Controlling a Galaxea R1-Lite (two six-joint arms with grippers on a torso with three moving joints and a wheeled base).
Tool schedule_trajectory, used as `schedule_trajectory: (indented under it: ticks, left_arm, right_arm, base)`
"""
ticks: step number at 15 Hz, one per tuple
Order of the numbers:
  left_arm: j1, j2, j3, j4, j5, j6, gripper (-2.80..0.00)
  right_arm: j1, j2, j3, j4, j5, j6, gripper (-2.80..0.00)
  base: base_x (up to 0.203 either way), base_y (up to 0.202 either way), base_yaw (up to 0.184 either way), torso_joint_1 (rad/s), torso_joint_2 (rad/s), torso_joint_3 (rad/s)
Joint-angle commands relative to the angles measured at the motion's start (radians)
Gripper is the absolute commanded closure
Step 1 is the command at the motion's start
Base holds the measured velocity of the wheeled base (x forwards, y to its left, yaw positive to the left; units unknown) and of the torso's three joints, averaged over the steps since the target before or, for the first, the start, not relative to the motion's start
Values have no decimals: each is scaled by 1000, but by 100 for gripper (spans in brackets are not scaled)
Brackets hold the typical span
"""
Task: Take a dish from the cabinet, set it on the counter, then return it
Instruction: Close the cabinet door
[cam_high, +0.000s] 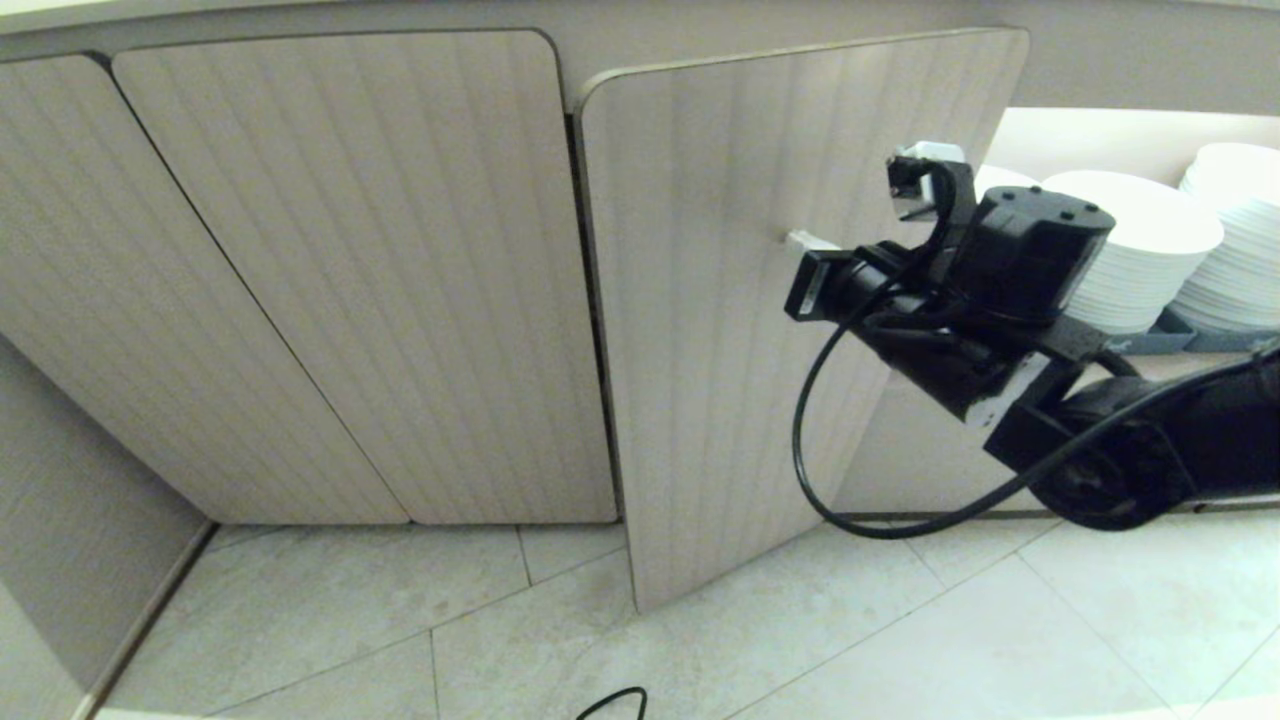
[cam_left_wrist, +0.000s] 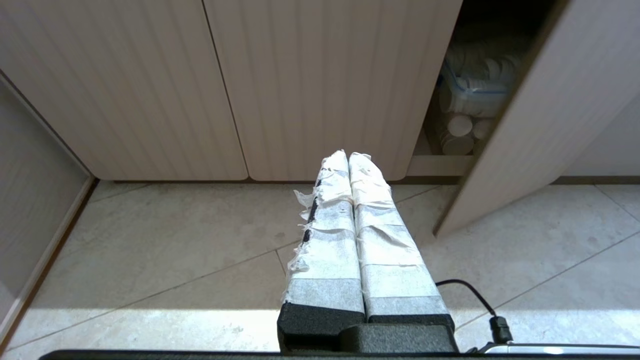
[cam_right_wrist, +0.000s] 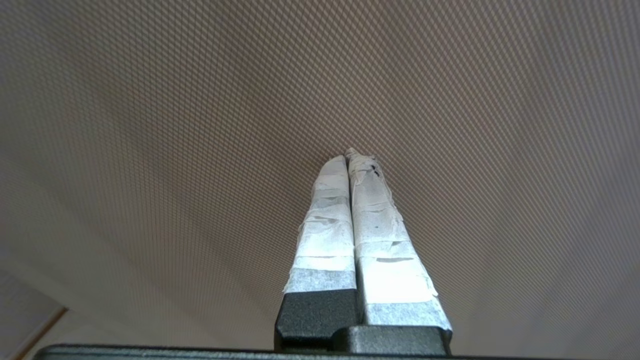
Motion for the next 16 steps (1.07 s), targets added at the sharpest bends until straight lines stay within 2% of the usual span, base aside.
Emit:
schedule_trajectory:
  ticks: [1,11,16]
  left_arm:
    - [0,0,1,0,0,-1,0]
    - [0,0,-1,0,0,-1,0]
    - [0,0,0,-1,0,-1,0]
  right_arm:
    - [9,81,-71,-5,-19,1,0]
    - [14,294,-355,-4,-158,-2,0]
    - [14,396,-508,-2,-224,-35,0]
  base:
    - [0,0,0,0,0,0]
    - [0,0,0,0,0,0]
    - [0,0,0,0,0,0]
